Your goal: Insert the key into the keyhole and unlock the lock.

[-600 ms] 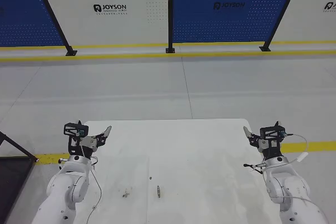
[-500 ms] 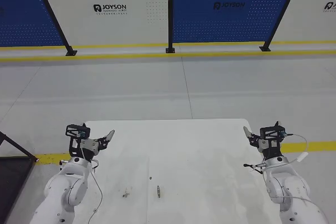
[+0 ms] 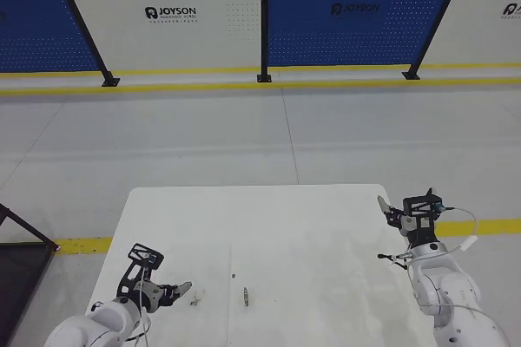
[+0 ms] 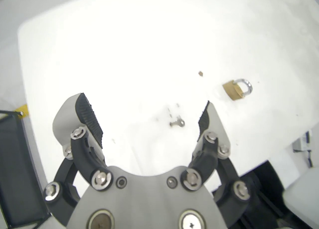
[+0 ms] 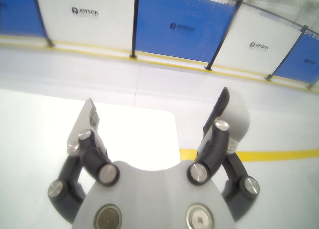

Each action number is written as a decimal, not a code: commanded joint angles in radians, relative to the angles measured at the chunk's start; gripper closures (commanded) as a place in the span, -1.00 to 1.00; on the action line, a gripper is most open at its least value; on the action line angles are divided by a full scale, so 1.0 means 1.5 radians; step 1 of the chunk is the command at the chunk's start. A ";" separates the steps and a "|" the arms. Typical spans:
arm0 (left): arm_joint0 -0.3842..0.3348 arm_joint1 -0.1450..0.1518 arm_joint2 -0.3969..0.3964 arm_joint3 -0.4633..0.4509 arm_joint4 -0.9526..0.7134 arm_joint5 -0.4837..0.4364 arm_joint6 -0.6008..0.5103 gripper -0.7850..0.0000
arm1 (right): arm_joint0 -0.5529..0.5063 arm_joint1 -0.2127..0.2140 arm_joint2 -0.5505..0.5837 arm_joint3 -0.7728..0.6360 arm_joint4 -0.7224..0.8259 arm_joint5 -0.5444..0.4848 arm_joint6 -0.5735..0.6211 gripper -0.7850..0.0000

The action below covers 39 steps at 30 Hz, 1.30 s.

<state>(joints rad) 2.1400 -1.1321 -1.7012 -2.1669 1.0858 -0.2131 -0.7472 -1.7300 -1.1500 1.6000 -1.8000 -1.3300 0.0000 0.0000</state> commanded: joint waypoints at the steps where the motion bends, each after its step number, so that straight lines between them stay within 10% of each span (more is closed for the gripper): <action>1: -0.001 -0.001 0.021 -0.006 0.001 0.031 -0.037 -1.00 | 0.000 0.000 0.000 0.000 0.000 0.000 0.000 -1.00; 18: -0.009 -0.003 0.046 -0.012 0.008 0.065 -0.055 -1.00 | 0.000 0.000 0.000 0.000 0.000 0.000 0.000 -1.00; 28: -0.036 -0.004 0.107 -0.017 -0.024 0.166 -0.244 -0.99 | 0.000 0.000 0.000 0.000 0.000 0.000 0.000 -1.00; 39: -0.148 -0.014 0.216 0.067 0.079 0.304 -0.268 -0.29 | 0.000 0.000 0.000 0.000 0.000 0.000 0.000 -1.00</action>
<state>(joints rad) 1.9310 -1.1514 -1.3890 -2.0784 1.1956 0.2332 -1.1444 -1.7300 -1.1500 1.6000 -1.8000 -1.3300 0.0000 0.0000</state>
